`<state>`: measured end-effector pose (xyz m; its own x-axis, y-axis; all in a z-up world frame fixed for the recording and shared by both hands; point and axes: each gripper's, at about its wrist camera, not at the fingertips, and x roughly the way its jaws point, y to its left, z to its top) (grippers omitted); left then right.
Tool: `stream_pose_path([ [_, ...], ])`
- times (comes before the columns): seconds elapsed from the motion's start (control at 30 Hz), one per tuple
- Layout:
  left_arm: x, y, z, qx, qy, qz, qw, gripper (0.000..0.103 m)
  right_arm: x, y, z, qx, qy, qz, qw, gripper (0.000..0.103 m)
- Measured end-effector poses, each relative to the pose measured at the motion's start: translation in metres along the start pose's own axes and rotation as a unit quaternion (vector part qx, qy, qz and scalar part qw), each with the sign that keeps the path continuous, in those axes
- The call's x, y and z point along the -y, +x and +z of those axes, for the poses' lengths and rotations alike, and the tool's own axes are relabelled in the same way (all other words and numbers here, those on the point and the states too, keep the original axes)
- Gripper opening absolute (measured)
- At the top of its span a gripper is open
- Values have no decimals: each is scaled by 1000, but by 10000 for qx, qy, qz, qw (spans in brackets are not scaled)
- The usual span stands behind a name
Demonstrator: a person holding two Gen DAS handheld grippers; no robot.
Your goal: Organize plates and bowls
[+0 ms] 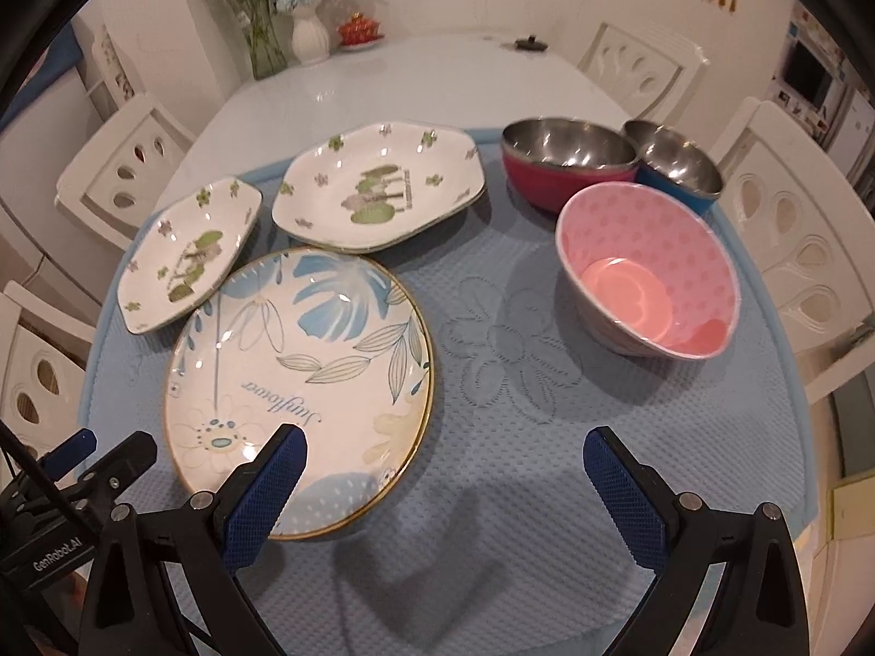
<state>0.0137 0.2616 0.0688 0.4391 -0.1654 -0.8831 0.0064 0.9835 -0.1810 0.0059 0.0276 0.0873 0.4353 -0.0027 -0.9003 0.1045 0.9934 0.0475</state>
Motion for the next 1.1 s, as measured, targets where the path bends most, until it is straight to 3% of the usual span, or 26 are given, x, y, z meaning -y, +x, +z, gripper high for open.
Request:
stream_pose_path([
  [0.17,-8,21,3,-268,-137,-143,9994,88,-2,28,9,-277,-99,99,9995,100],
  [0.37,-10,40,9,-465,-178,-319,9983,69,-3,57,22,-493,-260,199,9982,81],
  [0.43,-12,45,11,-499,-231,-357,9978,64,-2,65,25,-544,-320,256,9977,69],
  [0.57,-14,54,15,-577,-309,-405,9970,52,3,79,29,-629,-364,318,9968,63],
  [0.7,-13,56,17,-540,-260,-390,9974,44,5,87,31,-677,-363,561,9955,49],
  [0.97,-6,63,21,-538,-113,-445,9975,39,1,94,33,-581,-448,998,9923,40],
  [1.1,9,64,21,-545,217,-532,9969,40,-9,95,35,-611,-628,1130,9897,40],
])
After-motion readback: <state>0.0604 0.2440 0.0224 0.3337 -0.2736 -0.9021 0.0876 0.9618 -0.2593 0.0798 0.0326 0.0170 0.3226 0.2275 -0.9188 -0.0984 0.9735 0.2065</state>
